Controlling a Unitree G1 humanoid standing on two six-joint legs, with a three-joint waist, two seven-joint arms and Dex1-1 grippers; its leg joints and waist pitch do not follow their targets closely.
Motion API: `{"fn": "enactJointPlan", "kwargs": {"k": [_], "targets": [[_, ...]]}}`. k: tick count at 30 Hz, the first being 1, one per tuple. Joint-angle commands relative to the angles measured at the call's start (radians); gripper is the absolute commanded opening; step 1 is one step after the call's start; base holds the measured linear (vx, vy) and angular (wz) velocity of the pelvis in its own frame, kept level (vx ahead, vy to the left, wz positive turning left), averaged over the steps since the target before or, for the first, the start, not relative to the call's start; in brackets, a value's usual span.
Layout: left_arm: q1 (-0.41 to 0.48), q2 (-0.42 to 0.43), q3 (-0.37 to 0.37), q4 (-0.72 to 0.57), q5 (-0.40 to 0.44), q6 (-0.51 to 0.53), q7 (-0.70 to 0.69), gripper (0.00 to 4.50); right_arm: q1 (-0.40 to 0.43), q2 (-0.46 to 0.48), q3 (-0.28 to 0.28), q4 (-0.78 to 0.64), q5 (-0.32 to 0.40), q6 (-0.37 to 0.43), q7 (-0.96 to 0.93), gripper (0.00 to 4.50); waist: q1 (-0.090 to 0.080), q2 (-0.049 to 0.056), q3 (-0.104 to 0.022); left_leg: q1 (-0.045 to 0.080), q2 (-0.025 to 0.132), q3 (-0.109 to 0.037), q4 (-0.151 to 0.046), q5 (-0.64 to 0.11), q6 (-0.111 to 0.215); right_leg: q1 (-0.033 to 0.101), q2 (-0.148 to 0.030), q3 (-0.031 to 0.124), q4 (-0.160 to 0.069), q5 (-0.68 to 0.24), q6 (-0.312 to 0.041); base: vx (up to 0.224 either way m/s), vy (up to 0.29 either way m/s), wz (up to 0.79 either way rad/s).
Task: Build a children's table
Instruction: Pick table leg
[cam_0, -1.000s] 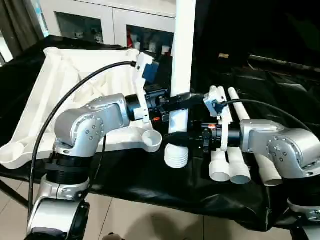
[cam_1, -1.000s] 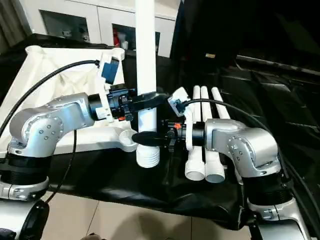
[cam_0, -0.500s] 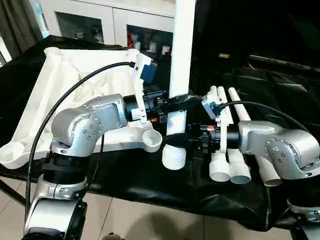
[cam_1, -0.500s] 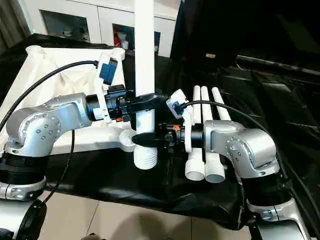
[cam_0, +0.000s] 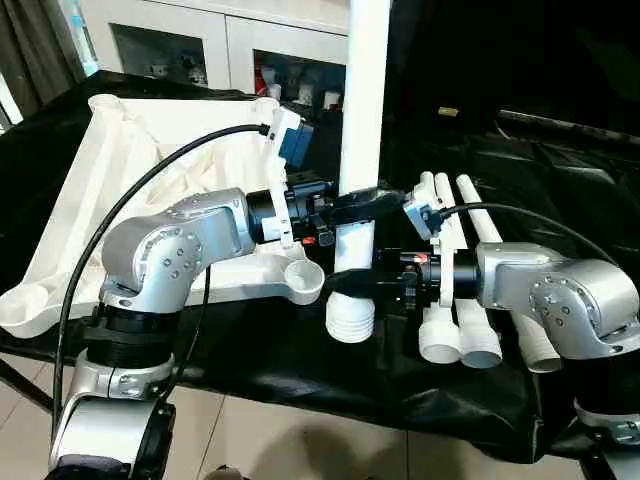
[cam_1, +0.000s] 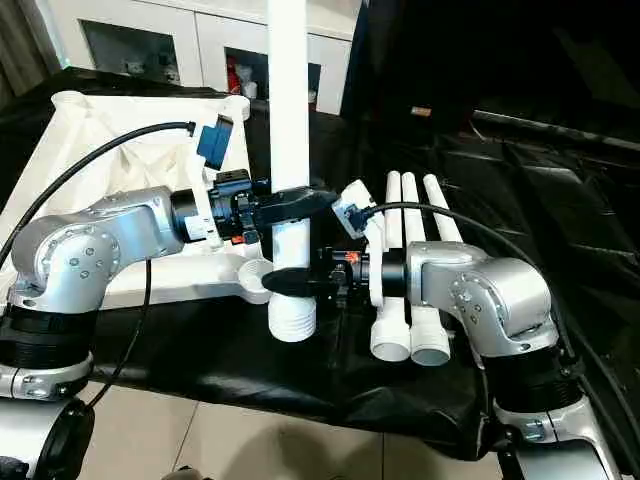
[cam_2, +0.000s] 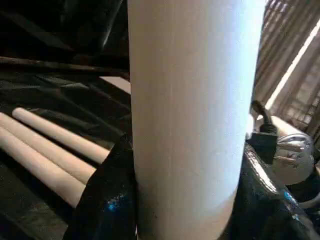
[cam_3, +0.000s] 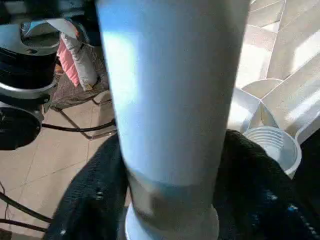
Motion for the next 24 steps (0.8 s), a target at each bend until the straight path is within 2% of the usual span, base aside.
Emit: {"fn": "enactJointPlan", "kwargs": {"k": [1,3,6,15,16,18,22,24], "targets": [[-0.015,-0.013,0.006,-0.027,-0.029,0.01,-0.014,1.88,0.011,-0.008,-0.002,0.005,0.004,0.003,-0.001,2.52,0.004,0.019,-0.077,-0.002,0.046,-0.015,-0.069,-0.034,-0.008,0.071,-0.081,0.059,-0.071,-0.057,-0.208,0.0,0.0,0.0],[-0.017,-0.014,0.009,-0.025,-0.032,0.011,-0.014,1.88,0.011,-0.006,-0.005,0.005,0.009,0.006,0.001,2.39,0.004,0.021,-0.077,-0.002,0.046,-0.015,-0.069,-0.038,-0.007,0.072,-0.081,0.059,-0.072,-0.061,-0.207,0.0,0.0,0.0],[-0.019,-0.011,0.007,-0.024,-0.033,0.01,-0.016,1.88,0.01,-0.004,-0.008,0.006,0.011,0.009,-0.001,2.08,0.004,0.02,-0.077,-0.001,0.046,-0.015,-0.069,-0.036,-0.007,0.072,-0.081,0.06,-0.072,-0.058,-0.207,0.0,0.0,0.0],[-0.025,-0.013,0.012,-0.015,-0.031,0.007,-0.012,1.88,0.007,-0.002,-0.008,0.014,0.013,0.01,-0.005,1.9,0.004,0.021,-0.077,-0.002,0.045,-0.015,-0.069,-0.039,-0.009,0.072,-0.08,0.059,-0.073,-0.062,-0.206,0.0,0.0,0.0],[-0.036,-0.024,0.021,-0.005,-0.015,-0.019,0.01,2.23,0.007,0.0,-0.007,0.015,0.014,0.009,-0.007,1.9,0.005,0.02,-0.078,-0.003,0.045,-0.015,-0.069,-0.035,-0.009,0.073,-0.081,0.059,-0.073,-0.06,-0.205,0.0,0.0,0.0],[-0.053,-0.038,0.039,0.011,-0.016,-0.028,0.03,2.58,0.007,0.001,-0.004,0.017,0.011,0.007,-0.008,1.9,0.005,0.02,-0.078,-0.003,0.046,-0.015,-0.069,-0.036,-0.008,0.073,-0.081,0.059,-0.073,-0.056,-0.208,0.0,0.0,0.0],[-0.073,-0.032,0.059,0.014,-0.047,-0.01,0.013,2.91,0.006,0.002,-0.002,0.018,0.009,0.006,-0.009,1.89,0.006,0.021,-0.078,-0.002,0.044,-0.015,-0.068,-0.036,-0.008,0.073,-0.08,0.058,-0.073,-0.05,-0.213,0.0,0.0,0.0],[-0.107,-0.049,0.093,0.05,-0.045,-0.02,0.054,3.06,0.007,0.002,0.001,0.018,0.005,0.004,-0.012,1.89,0.006,0.023,-0.077,-0.003,0.042,-0.015,-0.067,-0.041,-0.007,0.074,-0.081,0.058,-0.075,-0.063,-0.21,0.0,0.0,0.0]]}}
